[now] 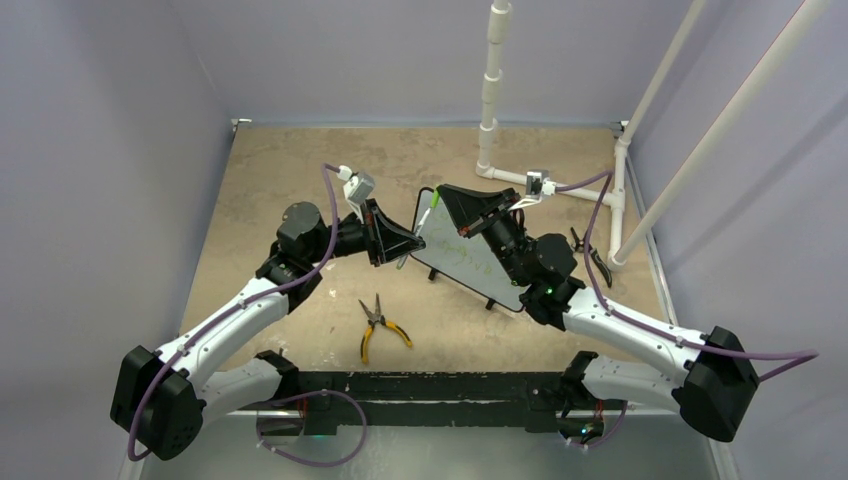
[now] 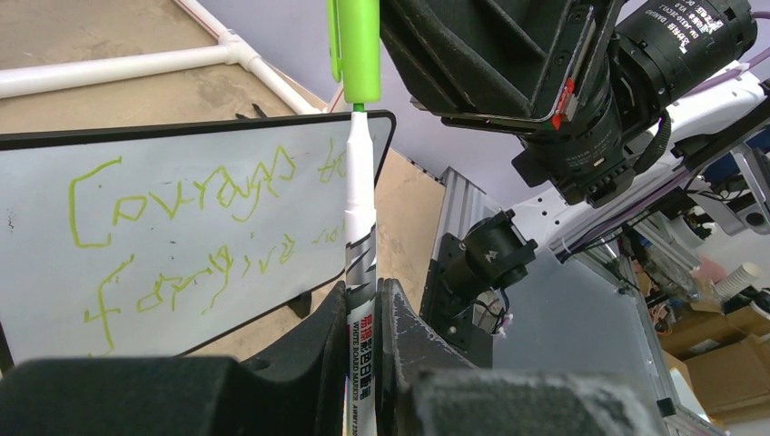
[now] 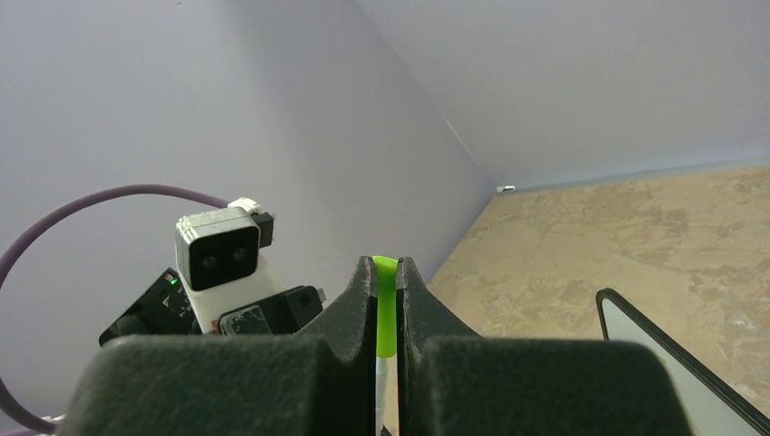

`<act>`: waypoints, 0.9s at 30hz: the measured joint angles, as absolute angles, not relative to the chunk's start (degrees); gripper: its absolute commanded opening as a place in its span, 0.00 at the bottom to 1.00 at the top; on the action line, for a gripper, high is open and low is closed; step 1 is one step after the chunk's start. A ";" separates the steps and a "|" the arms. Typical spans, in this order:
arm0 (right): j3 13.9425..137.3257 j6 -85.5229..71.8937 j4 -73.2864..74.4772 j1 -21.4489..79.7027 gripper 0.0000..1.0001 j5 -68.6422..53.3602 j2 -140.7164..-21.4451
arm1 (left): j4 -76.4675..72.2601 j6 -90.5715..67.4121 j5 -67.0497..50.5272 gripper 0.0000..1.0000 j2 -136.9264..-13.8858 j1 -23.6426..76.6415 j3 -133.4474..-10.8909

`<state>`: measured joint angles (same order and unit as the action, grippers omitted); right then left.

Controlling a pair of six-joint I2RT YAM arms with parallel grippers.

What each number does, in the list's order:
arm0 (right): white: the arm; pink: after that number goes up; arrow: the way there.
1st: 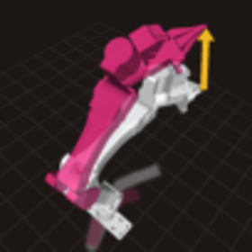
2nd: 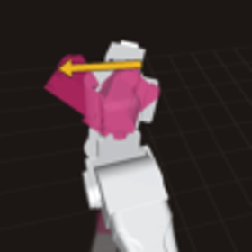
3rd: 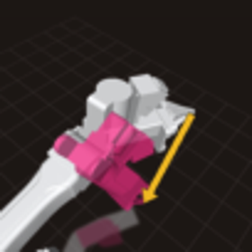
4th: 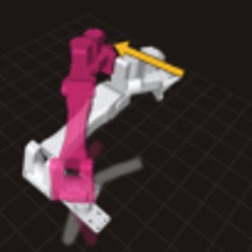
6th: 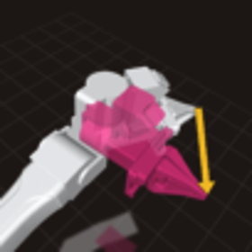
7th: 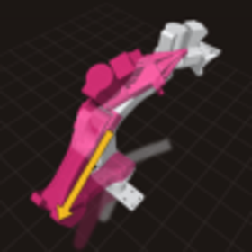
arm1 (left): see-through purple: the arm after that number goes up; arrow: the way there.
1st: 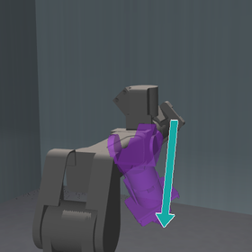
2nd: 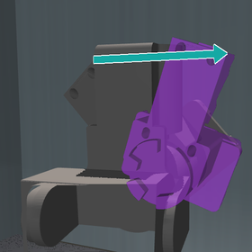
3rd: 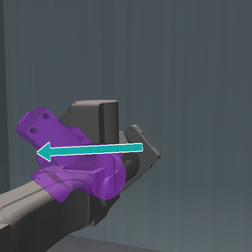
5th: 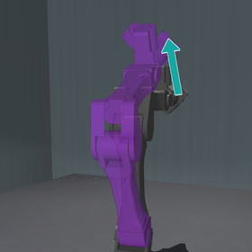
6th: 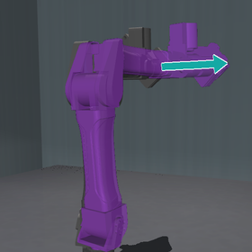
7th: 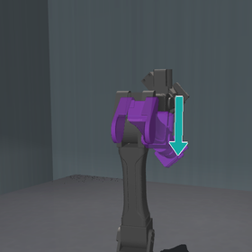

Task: Write a sentence on the whiteboard
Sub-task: Close the whiteboard marker at the center of the board.

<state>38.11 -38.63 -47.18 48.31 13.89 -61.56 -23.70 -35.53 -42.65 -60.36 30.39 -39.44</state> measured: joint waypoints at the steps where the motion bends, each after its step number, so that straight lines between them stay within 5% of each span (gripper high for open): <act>1: 38.11 -38.63 -47.20 48.31 0.00 13.89 -61.56 | -23.77 -35.55 -42.65 0.00 -60.36 30.39 -39.44; 27: 37.01 -41.65 -49.74 49.78 0.00 11.07 -64.53 | -25.93 -38.44 -41.32 0.00 -58.98 29.30 -37.54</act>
<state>37.01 -41.65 -49.74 49.78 11.07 -64.53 -25.93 -38.44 -41.32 -58.98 29.30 -37.54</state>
